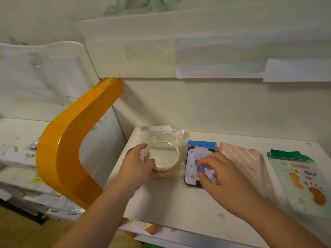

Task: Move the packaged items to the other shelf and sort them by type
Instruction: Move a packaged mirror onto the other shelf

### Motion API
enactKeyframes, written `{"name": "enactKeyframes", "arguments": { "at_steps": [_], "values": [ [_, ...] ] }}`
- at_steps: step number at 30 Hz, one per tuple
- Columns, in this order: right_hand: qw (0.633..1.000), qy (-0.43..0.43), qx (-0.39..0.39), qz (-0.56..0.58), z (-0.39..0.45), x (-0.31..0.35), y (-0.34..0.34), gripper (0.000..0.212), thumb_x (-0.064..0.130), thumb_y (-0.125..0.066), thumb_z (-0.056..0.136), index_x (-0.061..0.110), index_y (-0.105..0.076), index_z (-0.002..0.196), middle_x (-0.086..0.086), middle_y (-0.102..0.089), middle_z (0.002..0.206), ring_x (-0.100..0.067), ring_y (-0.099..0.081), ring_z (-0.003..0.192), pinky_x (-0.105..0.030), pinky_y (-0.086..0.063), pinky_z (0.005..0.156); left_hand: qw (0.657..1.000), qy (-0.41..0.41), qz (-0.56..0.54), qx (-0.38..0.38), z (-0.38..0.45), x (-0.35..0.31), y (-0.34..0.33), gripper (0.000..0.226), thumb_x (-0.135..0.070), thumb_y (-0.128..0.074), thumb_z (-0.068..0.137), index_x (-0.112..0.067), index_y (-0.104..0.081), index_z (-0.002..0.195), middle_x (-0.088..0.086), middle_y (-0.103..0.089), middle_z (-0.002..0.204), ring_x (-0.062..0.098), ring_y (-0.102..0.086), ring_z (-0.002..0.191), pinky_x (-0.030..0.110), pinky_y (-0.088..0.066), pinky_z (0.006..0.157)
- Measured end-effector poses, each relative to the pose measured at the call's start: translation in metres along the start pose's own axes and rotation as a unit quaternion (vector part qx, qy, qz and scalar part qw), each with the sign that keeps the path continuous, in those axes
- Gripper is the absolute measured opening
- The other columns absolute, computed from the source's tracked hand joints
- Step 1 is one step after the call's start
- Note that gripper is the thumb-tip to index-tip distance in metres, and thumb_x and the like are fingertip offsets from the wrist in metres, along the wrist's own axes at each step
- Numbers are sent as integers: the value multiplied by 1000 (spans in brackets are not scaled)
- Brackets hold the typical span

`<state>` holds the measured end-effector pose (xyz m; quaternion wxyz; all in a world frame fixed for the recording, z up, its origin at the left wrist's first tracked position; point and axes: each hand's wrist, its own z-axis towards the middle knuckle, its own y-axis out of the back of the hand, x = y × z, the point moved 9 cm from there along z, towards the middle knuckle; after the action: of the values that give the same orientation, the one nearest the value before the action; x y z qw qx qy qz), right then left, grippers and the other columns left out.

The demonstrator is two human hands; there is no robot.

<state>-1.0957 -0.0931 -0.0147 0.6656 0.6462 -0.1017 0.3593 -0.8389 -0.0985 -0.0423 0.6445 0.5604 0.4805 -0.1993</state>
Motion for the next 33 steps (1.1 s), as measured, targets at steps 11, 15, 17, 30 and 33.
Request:
{"name": "enactKeyframes", "arguments": {
  "at_steps": [11,15,17,30,33],
  "values": [
    [1000,2,-10,0,-2,-4,5,16,40,-56,95,45,-51,109,29,-46,110,1,-47,104,-7,-39,83,995,-32,97,-9,-3,-12,2,56,-31,-62,91,-30,-47,144,-4,-42,148,22,-52,126,44,-49,103],
    [1000,-2,-12,1,-3,-2,6,20,39,-57,94,39,-56,114,25,-50,114,1,-48,107,-4,-37,80,989,-52,140,-9,-9,-18,6,56,-38,-60,90,-30,-47,143,-6,-40,152,27,-54,125,47,-49,102],
    [1000,3,-14,2,-2,3,7,19,38,-57,95,37,-56,113,22,-52,114,0,-49,108,-3,-37,79,984,-63,166,-16,-13,-21,9,56,-37,-59,92,-28,-45,146,-5,-38,154,24,-46,134,46,-45,107],
    [996,78,-19,-32,18,107,0,35,44,-59,91,40,-53,125,25,-50,119,5,-46,103,-7,-37,80,882,-284,335,-171,-99,-102,134,49,-47,-61,87,-25,-60,131,-7,-57,138,14,-42,130,28,-32,107],
    [993,111,-23,-32,18,153,-12,34,43,-57,91,41,-52,125,25,-48,119,3,-46,109,-11,-37,86,880,-265,326,-219,-109,-83,193,49,-46,-63,88,-23,-61,132,-5,-58,137,14,-42,128,35,-36,107]
  ]
}}
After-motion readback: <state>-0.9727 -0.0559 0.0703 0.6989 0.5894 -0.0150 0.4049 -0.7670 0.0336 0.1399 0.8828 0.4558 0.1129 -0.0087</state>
